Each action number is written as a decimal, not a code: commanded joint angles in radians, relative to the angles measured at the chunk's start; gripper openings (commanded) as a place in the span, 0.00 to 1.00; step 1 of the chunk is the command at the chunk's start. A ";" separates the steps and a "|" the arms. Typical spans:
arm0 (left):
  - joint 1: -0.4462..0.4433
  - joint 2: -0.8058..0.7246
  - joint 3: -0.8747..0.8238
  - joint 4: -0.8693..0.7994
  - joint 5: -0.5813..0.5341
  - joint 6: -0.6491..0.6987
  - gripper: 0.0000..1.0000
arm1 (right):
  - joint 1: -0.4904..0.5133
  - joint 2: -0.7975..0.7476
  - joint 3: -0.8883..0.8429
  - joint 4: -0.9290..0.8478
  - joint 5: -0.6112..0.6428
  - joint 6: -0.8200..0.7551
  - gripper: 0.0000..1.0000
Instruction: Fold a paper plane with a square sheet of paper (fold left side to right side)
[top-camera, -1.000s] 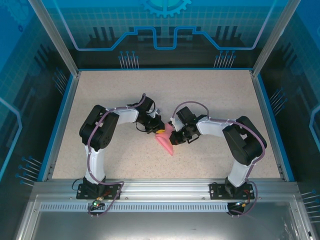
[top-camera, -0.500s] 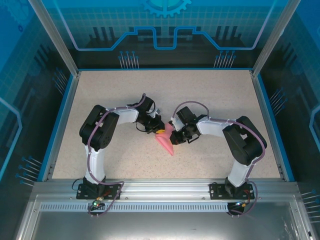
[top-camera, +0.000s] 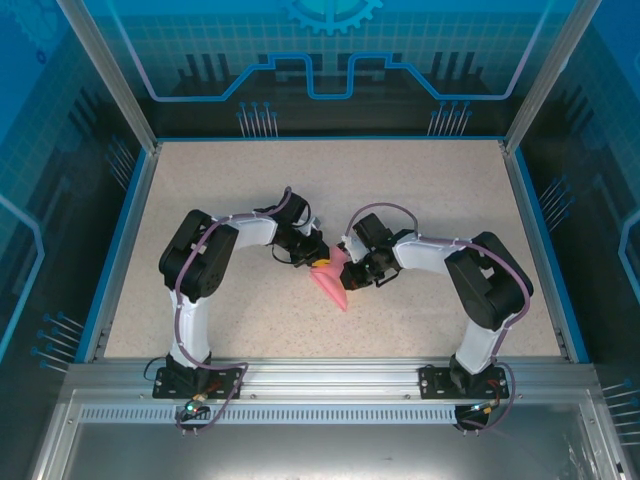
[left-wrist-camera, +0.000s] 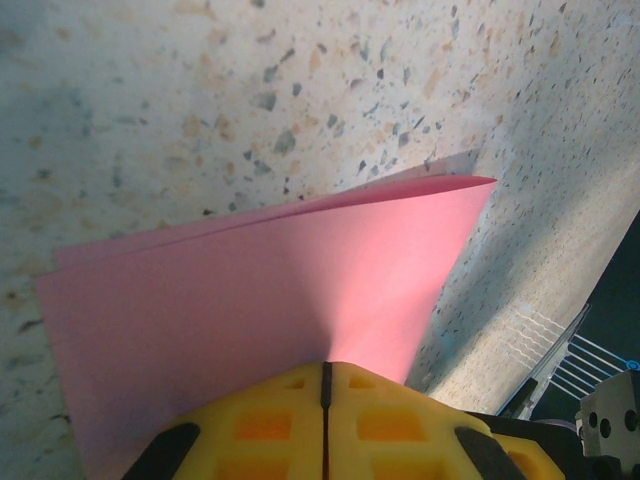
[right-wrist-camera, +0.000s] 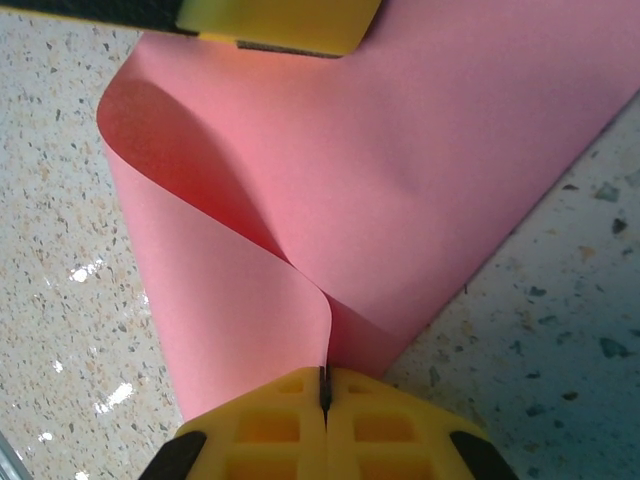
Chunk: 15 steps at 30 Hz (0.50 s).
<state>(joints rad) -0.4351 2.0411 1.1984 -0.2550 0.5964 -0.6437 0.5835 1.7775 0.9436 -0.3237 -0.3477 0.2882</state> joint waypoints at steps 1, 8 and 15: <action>-0.015 0.041 -0.008 -0.076 -0.043 0.029 0.07 | 0.003 0.033 0.004 -0.043 0.013 -0.004 0.00; -0.015 0.025 0.001 -0.080 -0.041 0.032 0.12 | 0.009 0.059 0.011 -0.064 0.031 -0.013 0.00; -0.008 -0.070 0.077 -0.178 -0.075 0.085 0.27 | 0.018 0.074 0.028 -0.089 0.049 -0.024 0.00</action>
<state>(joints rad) -0.4438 2.0315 1.2343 -0.3161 0.5716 -0.6029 0.5854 1.8034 0.9730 -0.3546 -0.3481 0.2844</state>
